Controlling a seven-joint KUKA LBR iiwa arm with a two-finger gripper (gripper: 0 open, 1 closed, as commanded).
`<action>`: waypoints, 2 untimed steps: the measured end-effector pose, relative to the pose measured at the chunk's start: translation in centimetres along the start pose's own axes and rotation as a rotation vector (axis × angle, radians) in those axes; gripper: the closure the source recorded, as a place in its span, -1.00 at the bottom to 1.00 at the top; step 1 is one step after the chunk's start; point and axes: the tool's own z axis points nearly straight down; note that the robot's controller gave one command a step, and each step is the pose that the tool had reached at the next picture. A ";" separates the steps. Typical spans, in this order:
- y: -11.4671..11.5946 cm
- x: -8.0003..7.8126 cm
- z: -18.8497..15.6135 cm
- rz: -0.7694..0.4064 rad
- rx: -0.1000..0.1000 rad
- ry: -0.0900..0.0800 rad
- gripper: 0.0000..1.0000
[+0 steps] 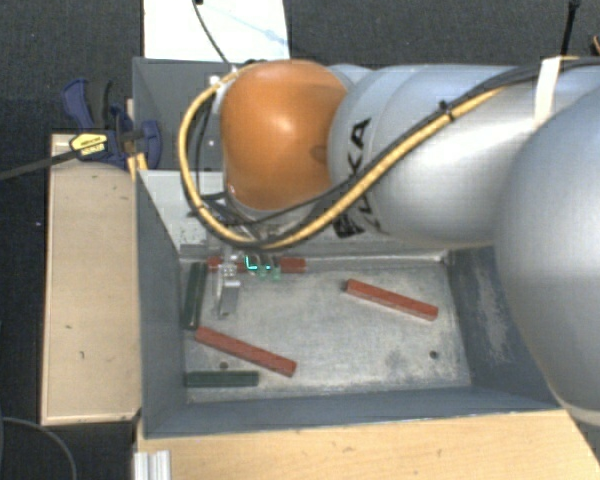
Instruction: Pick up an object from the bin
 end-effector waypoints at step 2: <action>-2.1 -3.5 13.7 0.104 -0.003 -0.011 -1.00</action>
Offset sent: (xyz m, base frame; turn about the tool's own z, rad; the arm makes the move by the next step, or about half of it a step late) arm 0.0339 -0.0387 -0.1377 0.2212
